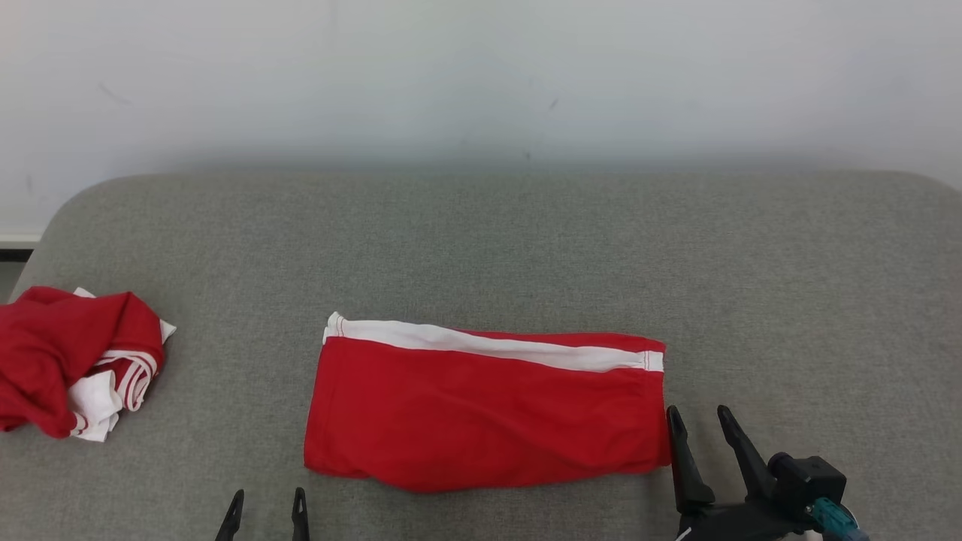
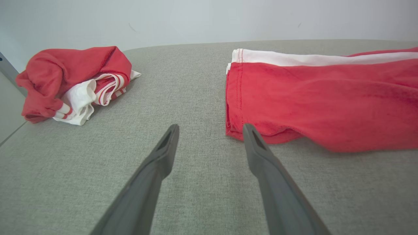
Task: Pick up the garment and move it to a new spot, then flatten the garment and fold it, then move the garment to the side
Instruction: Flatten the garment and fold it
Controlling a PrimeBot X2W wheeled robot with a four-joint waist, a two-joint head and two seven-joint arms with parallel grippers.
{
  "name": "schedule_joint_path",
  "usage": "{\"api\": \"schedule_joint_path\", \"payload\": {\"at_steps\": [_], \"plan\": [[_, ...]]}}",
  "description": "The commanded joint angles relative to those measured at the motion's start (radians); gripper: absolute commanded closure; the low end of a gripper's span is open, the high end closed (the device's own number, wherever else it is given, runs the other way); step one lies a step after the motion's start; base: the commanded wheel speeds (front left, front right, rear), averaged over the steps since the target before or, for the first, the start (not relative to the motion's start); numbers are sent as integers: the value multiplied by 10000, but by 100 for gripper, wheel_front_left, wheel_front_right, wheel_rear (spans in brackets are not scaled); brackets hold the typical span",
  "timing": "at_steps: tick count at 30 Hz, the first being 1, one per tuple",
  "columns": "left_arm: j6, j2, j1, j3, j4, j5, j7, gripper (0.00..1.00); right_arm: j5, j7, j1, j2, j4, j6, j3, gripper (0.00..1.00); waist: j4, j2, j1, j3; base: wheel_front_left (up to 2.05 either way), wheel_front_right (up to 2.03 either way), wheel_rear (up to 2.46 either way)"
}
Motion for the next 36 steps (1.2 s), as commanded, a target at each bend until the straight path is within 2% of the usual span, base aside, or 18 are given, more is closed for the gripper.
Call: {"api": "schedule_joint_path", "payload": {"at_steps": [1,18,23,31,32,35,36], "plan": [[-43,-37,-166,-8,-6,39,-33,0,-40,3,-161,22,27,-24,-42,0,292,-1,-1,327,0,0,0],[-57,-131,-741,-346,80,33,-33,0,160,3,-938,21,620,-24,-408,0,972,-1,-1,1228,0,0,0],[-79,-136,-863,-376,69,76,-33,0,435,3,-1152,21,1085,-24,-564,0,1091,-1,-1,1476,0,0,0],[-20,-137,-1006,-411,71,87,-33,0,956,46,-1624,39,2416,-22,-88,0,1192,-1,-1,1713,0,0,0],[-19,-137,-1008,-409,75,81,-33,0,1074,54,-1651,39,2471,-22,-42,11,1198,-1,-1,1723,0,0,0],[4,-138,-1023,-386,72,73,-33,0,1261,54,-1681,59,2543,-6,120,80,1191,-1,-1,1732,0,0,0],[1,-136,-1012,-375,77,75,-33,0,1310,54,-1682,64,2530,-1,160,92,1181,-1,-1,1727,0,0,0]]}}
